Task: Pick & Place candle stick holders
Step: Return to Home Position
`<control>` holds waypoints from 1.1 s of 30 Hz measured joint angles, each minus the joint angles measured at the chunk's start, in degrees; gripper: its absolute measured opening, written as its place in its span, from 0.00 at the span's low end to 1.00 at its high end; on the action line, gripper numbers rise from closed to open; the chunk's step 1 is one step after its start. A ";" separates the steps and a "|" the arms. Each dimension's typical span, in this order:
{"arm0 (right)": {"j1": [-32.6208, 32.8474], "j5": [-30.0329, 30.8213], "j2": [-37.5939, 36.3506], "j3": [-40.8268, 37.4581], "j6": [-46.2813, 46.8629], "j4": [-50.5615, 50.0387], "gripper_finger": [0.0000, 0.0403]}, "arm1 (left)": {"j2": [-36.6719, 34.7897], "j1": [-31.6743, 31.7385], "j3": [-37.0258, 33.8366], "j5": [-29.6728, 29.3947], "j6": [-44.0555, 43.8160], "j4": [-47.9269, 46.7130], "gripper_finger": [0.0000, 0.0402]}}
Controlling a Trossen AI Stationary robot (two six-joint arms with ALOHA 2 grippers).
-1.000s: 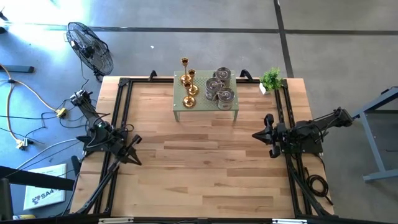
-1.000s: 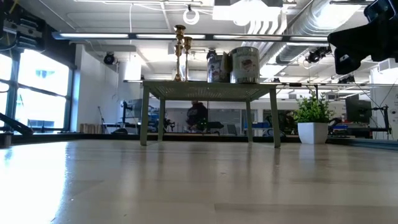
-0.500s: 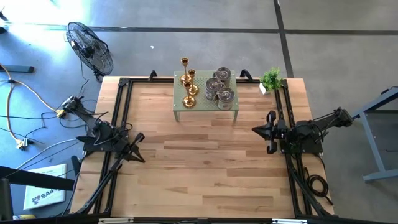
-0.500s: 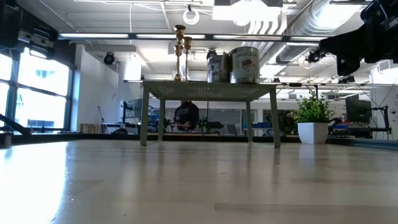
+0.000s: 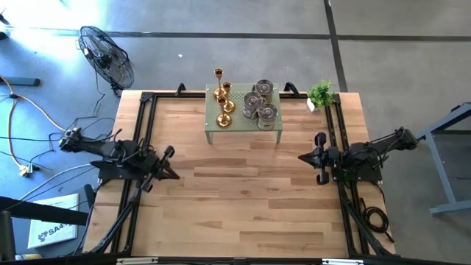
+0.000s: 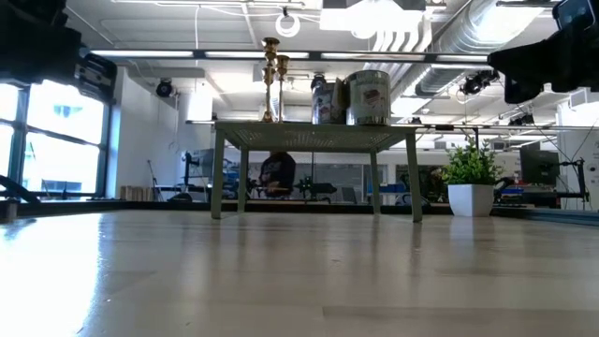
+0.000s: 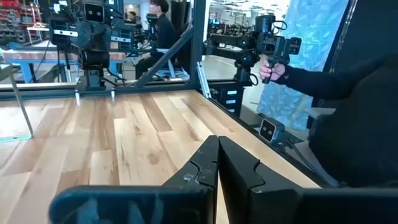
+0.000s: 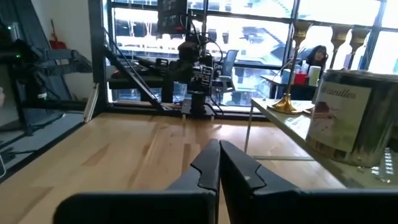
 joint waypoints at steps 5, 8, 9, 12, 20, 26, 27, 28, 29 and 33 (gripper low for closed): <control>-0.17 3.12 -0.02 0.24 -1.52 -0.38 0.02 | 0.00 3.53 0.00 2.52 0.37 0.35 0.02; -0.83 5.79 -0.02 0.44 -1.58 -1.62 0.02 | 0.00 5.23 0.00 3.77 0.37 0.54 0.02; -1.11 5.89 -0.02 0.50 -1.70 -1.91 0.02 | 0.00 5.67 0.00 4.20 0.40 0.61 0.02; -2.35 4.23 -0.03 0.31 -2.47 -1.39 0.02 | 0.00 6.88 0.00 5.30 0.72 0.76 0.02; -7.62 -1.77 -0.02 -0.16 0.02 0.91 0.02 | 0.00 11.27 0.00 6.09 3.54 0.86 0.02; -9.98 -1.79 -0.02 -0.16 2.20 -0.32 0.01 | 0.00 15.75 0.00 11.50 4.33 1.50 0.02; -10.05 -1.88 0.00 -0.16 2.53 -0.50 0.01 | 0.00 16.52 0.00 11.82 4.29 1.52 0.02; -10.08 -1.92 0.00 -0.16 2.87 -0.63 0.01 | 0.00 17.24 0.00 12.11 3.87 1.55 0.02; -10.08 -1.88 0.00 -0.16 3.29 -0.66 0.01 | 0.00 17.88 0.00 12.25 3.55 1.57 0.02; -10.08 -1.79 0.00 -0.16 3.45 -0.49 0.01 | 0.00 19.23 0.00 12.30 3.04 1.57 0.02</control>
